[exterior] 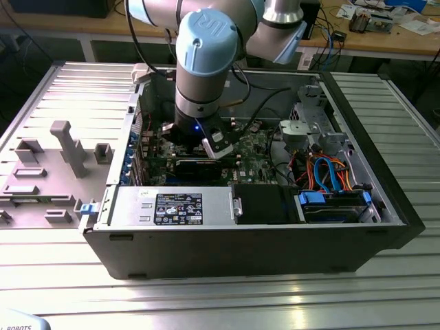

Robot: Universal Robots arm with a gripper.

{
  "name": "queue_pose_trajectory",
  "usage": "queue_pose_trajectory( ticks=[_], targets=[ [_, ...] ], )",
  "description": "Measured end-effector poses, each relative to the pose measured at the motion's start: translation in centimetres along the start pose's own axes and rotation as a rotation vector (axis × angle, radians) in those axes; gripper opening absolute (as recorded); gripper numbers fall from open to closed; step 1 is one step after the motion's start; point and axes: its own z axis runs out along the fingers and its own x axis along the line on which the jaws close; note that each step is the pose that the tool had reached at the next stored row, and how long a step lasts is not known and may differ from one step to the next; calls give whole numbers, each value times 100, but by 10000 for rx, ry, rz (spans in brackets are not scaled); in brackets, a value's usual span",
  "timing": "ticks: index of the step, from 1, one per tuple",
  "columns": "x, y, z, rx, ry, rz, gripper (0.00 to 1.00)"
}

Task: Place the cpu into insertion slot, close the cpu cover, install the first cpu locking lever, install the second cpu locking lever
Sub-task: 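Install the second cpu locking lever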

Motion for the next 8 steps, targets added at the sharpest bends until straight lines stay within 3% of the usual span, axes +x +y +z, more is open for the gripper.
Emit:
queue_pose_trajectory(
  ticks=[2, 8],
  targets=[
    [9, 21, -52, 0, 0, 0, 11],
    [10, 21, -52, -1, 8, 4, 11]
  ],
)
